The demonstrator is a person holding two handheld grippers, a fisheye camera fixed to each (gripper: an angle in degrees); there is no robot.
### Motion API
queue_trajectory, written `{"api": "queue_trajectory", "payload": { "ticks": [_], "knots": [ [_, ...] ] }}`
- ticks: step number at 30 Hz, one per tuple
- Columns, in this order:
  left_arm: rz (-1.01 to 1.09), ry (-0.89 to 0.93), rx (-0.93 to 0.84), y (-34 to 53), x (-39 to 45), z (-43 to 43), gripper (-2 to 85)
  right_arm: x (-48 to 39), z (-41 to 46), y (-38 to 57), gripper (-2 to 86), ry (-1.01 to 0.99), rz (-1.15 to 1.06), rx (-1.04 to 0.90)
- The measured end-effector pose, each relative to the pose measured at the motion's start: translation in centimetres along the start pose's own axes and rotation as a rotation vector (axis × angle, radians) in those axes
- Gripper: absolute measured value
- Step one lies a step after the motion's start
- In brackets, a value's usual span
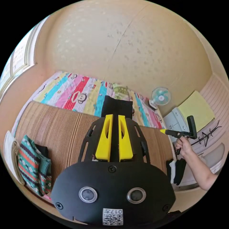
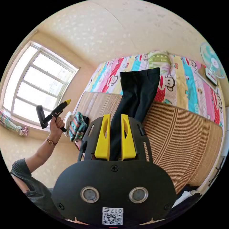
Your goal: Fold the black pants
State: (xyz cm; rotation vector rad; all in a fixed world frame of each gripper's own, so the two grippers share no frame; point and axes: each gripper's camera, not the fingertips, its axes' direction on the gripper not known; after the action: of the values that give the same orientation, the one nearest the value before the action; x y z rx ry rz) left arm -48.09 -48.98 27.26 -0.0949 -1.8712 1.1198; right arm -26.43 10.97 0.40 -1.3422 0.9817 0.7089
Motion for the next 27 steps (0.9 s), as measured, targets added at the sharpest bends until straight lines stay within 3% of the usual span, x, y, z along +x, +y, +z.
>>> {"api": "queue_trajectory", "payload": {
  "ticks": [2,5,10,13,15,18,23,27],
  "knots": [
    [-0.014,-0.028,-0.242,8.5,-5.7,6.0,7.1,5.7,4.8,4.6,7.6,-0.119,0.071,-0.116],
    [-0.088,0.018,-0.454,17.2,-10.2,10.0,9.3,12.0,9.7,11.6,7.9,-0.238,0.194,-0.211],
    [-0.204,0.118,-0.651,24.3,-12.0,12.0,11.1,14.3,11.6,16.4,8.4,-0.332,0.238,-0.214],
    [-0.199,0.059,-0.796,25.4,-11.6,12.6,6.7,14.5,10.6,16.9,8.5,-0.412,0.267,-0.157],
    [-0.131,0.021,-0.792,23.9,-11.7,11.3,0.4,14.8,9.1,16.7,8.3,-0.467,0.282,-0.109],
    [-0.032,0.085,-0.796,21.3,-13.5,9.0,-0.6,15.1,7.0,15.9,8.2,-0.454,0.280,-0.104],
    [-0.287,0.067,-0.521,15.7,-25.2,-1.9,-0.3,15.0,2.9,15.4,8.2,-0.394,0.276,-0.093],
    [-0.277,0.094,-0.548,14.4,-27.9,-4.0,7.1,16.1,0.7,14.3,8.8,-0.457,0.292,-0.117]
  ]
}}
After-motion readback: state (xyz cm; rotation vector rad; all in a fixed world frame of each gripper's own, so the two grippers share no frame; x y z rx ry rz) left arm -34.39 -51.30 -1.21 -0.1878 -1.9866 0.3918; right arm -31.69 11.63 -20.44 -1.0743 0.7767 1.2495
